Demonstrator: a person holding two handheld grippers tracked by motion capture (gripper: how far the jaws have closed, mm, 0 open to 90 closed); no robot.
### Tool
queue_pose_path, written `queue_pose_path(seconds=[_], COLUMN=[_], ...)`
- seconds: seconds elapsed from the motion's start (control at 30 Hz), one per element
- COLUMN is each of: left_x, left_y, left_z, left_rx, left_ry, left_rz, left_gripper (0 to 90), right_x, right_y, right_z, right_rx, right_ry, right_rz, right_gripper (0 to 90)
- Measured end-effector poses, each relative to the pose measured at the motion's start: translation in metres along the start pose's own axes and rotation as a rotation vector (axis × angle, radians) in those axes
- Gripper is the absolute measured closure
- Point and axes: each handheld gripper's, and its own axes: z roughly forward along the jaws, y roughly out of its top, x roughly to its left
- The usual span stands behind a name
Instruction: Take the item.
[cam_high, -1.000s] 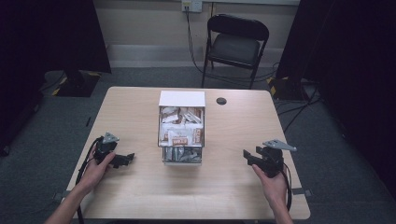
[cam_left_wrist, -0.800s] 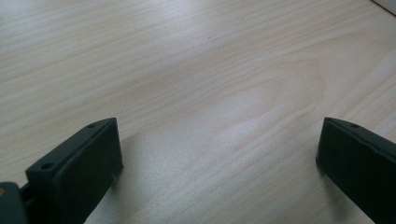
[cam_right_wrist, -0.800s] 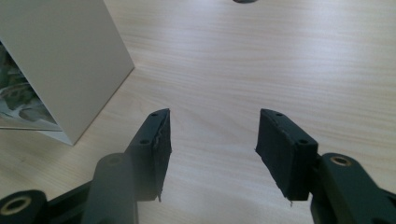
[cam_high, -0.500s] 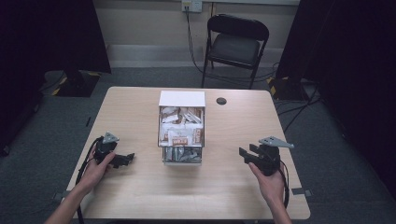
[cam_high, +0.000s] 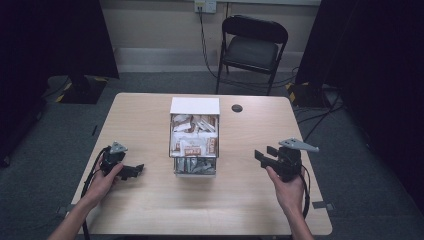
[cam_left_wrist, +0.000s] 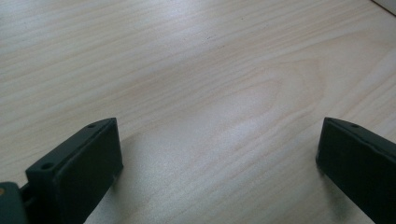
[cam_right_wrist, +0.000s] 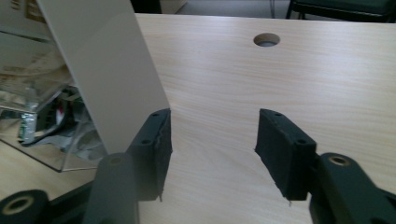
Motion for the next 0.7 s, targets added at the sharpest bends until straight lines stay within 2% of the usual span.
queue_pose_path(seconds=[0.1,0.27,0.47,0.7], left_x=[0.0,0.0,0.0,0.0], left_y=[0.0,0.0,0.0,0.0], left_z=[0.0,0.0,0.0,0.0], left_rx=[0.0,0.0,0.0,0.0], left_ry=[0.0,0.0,0.0,0.0], left_rz=[0.0,0.0,0.0,0.0], left_gripper=[0.0,0.0,0.0,0.0], right_x=[0.004,0.011,0.014,0.02], right_y=[0.01,0.03,0.047,0.058], right_z=[-0.002,-0.01,-0.02,-0.024], right_rx=[0.008,-0.037,-0.087,-0.105], right_ry=[0.028,0.065,0.094,0.135], right_rz=[-0.016,-0.04,-0.024,-0.028], right_gripper=[43.7,39.4,36.1,33.2])
